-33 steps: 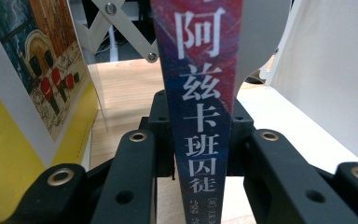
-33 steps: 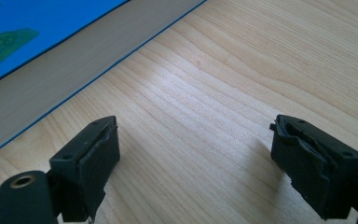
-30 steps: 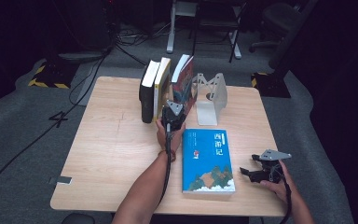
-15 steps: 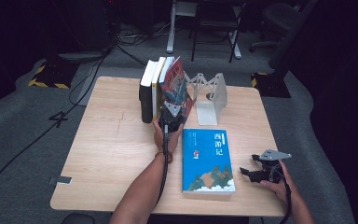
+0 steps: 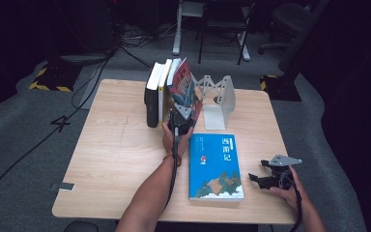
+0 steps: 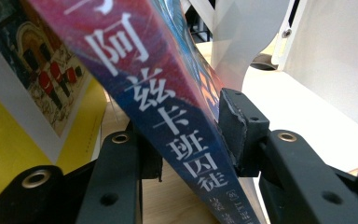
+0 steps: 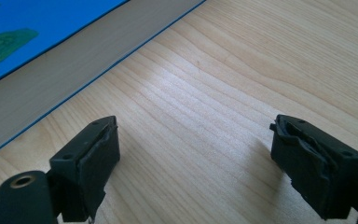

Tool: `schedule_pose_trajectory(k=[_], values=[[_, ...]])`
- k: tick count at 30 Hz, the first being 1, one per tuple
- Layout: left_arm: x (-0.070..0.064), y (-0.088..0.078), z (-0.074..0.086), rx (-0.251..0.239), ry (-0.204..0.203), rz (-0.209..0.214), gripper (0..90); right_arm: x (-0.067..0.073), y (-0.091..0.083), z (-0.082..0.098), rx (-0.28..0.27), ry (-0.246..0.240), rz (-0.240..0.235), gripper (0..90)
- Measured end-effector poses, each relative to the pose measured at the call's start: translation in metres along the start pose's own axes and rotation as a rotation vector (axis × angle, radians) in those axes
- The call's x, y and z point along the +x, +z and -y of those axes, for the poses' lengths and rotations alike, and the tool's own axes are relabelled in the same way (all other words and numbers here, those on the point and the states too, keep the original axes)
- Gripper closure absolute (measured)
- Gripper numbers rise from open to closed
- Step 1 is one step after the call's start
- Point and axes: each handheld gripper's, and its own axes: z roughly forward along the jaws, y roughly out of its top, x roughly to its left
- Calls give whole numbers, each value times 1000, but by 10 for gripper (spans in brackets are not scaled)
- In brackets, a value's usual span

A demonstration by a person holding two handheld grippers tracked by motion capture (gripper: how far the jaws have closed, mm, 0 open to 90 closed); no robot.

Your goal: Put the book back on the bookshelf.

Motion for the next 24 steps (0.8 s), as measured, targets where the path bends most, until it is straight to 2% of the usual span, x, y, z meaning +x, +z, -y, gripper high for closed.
schedule_pose_trajectory(k=[5, 10, 15, 24], values=[[0, -1, -1, 11, -2, 7, 600, 0, 0, 0, 0, 0, 0, 155], [3, -4, 0, 20, 5, 49, 568, 0, 0, 0, 0, 0, 0, 154], [5, -7, -1, 30, 11, 67, 551, 0, 0, 0, 0, 0, 0, 154], [7, -15, -1, 59, 67, 97, 509, 0, 0, 0, 0, 0, 0, 154]])
